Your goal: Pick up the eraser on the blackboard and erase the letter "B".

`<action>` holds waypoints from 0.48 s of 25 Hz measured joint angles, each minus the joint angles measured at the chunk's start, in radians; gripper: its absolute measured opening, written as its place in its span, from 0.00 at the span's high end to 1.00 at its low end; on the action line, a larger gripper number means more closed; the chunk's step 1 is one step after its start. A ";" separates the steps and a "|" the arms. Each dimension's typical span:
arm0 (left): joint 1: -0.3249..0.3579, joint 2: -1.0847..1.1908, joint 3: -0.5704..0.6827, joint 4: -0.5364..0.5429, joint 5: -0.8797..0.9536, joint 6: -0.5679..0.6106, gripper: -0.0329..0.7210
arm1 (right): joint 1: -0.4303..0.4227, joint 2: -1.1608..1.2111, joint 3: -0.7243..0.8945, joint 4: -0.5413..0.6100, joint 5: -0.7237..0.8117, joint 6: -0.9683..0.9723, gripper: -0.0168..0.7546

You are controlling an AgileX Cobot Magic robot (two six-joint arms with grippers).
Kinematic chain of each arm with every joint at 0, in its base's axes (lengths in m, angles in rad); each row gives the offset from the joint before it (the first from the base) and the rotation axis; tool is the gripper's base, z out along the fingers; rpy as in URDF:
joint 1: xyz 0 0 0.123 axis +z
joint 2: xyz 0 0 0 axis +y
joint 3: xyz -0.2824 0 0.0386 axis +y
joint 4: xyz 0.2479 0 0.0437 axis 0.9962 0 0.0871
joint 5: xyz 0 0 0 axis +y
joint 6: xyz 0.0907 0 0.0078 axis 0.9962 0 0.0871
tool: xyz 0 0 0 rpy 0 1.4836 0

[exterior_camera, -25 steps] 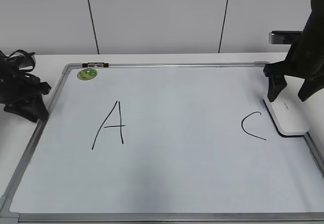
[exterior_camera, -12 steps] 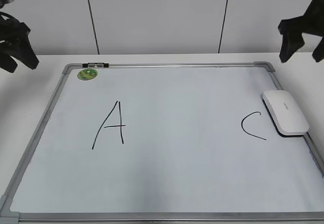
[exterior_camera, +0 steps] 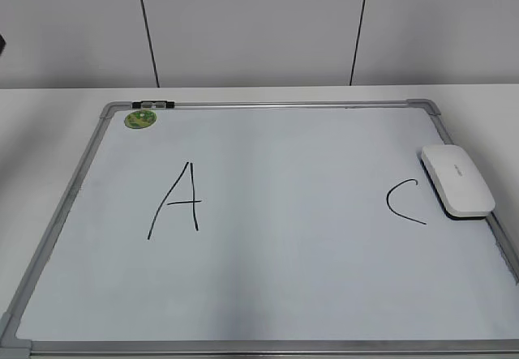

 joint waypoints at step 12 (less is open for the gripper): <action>0.000 -0.421 0.338 0.040 0.018 -0.030 0.36 | 0.000 -0.355 0.232 0.015 0.008 0.005 0.21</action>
